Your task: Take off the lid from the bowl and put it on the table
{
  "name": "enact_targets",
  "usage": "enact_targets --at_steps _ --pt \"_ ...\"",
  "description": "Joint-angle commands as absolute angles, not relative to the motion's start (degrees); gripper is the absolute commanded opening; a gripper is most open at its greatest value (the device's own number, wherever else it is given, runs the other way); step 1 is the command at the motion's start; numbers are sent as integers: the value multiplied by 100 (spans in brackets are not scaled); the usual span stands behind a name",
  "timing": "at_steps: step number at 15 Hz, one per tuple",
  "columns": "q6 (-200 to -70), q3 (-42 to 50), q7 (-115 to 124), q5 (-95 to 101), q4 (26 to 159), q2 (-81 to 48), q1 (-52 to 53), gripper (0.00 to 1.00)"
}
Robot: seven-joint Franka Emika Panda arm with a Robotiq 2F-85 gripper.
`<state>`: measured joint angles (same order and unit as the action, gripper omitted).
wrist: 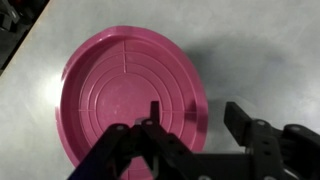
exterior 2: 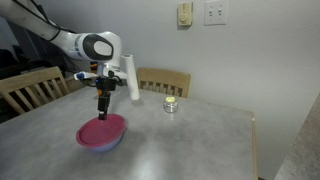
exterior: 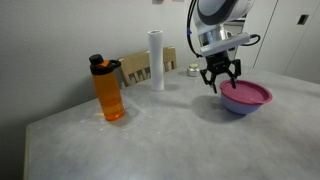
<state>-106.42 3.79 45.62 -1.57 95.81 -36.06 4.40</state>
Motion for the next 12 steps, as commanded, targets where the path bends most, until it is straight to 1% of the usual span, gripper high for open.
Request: enact_targets --at_steps 1,2,3,4,6,7,9,12 --pt "-10516 357 4390 -256 9336 -3795 428 39" --pt "-10518 356 4382 -255 9325 -3812 433 44" --pt "-10523 357 4376 -253 9319 -3822 439 42" --pt "-10528 357 4373 -256 9321 -3817 439 24" --pt "-10541 357 4355 -258 9322 -3813 438 11" --pt "-10536 355 4346 -258 9323 -3807 438 2" --pt "-10544 354 4329 -262 9322 -3805 437 0" --pt "-10544 344 4283 -275 9330 -3776 427 3"
